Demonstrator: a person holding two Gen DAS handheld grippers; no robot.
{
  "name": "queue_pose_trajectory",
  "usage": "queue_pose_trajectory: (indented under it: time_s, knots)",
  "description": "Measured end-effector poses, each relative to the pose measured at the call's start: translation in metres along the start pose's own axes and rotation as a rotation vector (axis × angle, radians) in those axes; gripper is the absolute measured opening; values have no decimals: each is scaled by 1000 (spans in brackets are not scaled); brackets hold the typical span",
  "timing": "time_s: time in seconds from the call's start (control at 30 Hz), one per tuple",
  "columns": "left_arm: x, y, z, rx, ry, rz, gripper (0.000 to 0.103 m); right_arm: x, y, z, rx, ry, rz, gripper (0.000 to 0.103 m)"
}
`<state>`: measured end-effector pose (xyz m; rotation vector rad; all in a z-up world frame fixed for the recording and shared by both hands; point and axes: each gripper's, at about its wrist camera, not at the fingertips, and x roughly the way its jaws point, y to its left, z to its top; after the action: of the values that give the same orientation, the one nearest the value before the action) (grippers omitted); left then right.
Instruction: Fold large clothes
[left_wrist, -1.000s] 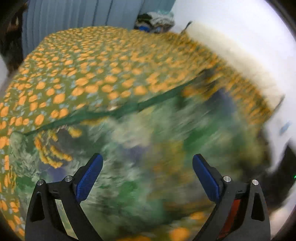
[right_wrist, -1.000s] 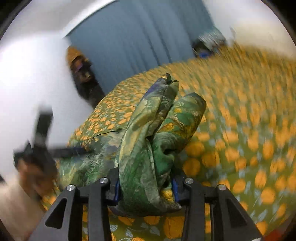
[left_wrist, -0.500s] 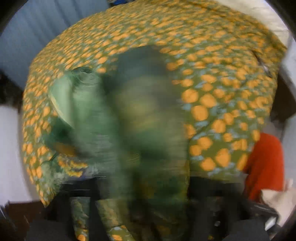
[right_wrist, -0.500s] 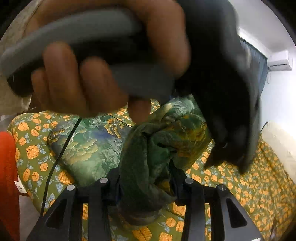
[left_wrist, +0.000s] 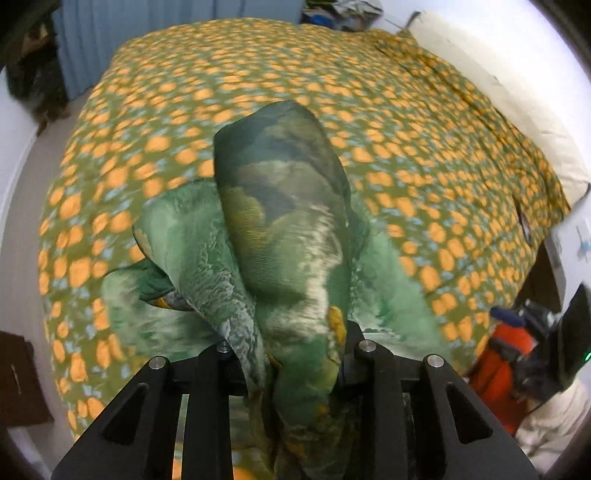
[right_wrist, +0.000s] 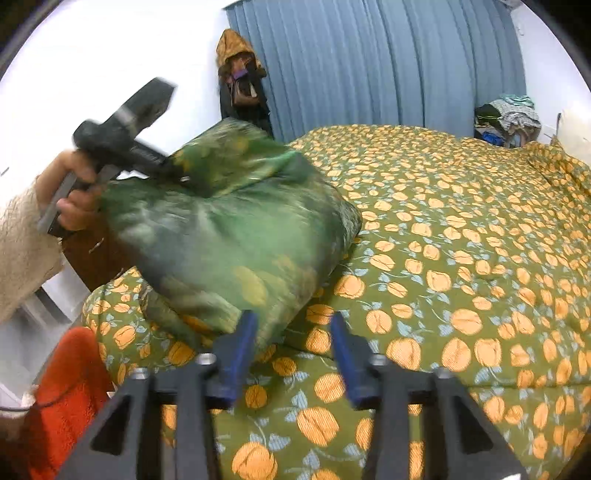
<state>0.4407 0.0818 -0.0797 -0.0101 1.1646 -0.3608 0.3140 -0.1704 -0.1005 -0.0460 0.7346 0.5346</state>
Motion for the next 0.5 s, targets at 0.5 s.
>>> queue_pose_trajectory:
  time_s: [0.5]
  knots:
    - [68, 122, -82, -266, 8, -139, 47, 174, 59, -11, -54, 326, 107, 30]
